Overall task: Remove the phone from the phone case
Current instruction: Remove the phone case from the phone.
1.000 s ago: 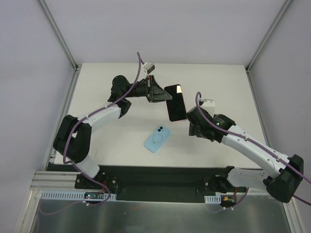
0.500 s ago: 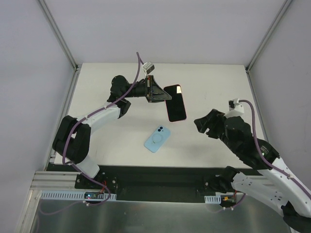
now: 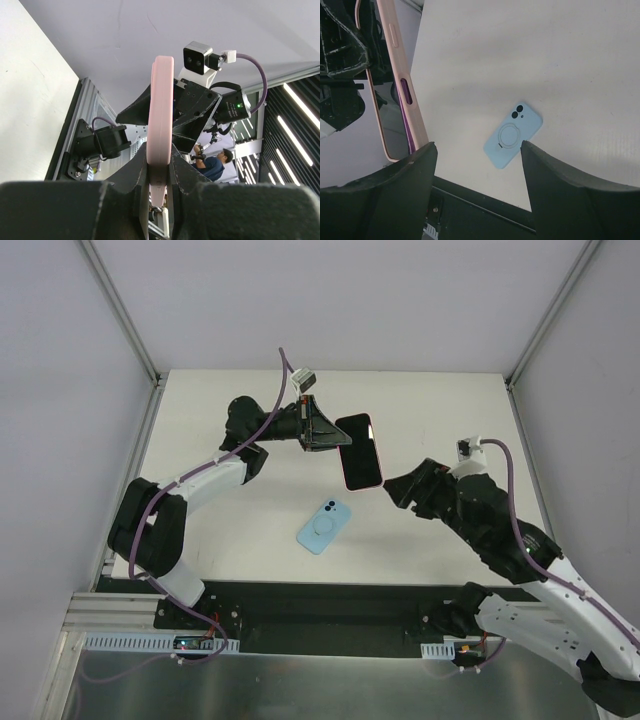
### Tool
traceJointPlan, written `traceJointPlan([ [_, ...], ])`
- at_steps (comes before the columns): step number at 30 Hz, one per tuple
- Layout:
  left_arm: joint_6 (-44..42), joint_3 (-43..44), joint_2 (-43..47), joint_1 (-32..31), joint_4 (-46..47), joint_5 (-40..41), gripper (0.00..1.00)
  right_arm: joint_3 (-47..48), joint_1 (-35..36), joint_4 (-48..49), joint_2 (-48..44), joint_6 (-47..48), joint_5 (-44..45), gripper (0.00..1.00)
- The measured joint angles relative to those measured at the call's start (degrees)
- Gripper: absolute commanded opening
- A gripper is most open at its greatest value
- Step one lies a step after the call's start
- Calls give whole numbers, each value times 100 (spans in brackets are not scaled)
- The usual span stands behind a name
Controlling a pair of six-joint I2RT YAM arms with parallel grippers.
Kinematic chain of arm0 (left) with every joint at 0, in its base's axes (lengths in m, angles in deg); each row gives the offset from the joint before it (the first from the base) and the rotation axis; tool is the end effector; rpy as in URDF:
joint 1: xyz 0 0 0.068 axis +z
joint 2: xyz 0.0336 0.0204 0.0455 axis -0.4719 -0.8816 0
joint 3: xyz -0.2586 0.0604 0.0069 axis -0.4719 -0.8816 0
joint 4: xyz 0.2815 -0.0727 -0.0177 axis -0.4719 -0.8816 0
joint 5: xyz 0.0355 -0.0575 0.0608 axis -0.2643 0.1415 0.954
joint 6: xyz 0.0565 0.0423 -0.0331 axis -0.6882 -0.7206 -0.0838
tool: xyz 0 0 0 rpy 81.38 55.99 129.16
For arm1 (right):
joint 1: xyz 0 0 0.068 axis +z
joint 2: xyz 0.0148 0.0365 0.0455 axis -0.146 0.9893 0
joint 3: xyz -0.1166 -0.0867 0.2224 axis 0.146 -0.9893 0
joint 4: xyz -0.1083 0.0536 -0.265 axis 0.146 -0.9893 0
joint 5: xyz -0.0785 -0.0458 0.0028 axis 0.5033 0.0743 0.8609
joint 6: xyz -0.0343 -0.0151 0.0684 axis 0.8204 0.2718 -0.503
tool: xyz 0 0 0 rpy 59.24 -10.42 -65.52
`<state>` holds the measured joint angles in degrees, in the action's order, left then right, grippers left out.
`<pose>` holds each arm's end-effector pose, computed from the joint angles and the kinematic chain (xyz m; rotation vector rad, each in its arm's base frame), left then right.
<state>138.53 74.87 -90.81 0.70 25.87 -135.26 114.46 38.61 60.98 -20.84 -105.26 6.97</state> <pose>0.3202 -0.2324 0.3239 0.4323 1.7245 -2.1705 0.1576 0.1431 0.3602 -0.0412 1.8730 0.7289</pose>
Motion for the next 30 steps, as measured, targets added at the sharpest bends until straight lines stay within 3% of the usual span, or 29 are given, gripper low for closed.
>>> traceJointPlan([
  [12, 7, -22, -26, 20, 15, -9, 0, 2, -4, 122, -306, -17, -15, 70],
  [30, -33, -48, -26, 136, 17, -105, 0, 39, -2, 160, 219, 2, -103, 71],
])
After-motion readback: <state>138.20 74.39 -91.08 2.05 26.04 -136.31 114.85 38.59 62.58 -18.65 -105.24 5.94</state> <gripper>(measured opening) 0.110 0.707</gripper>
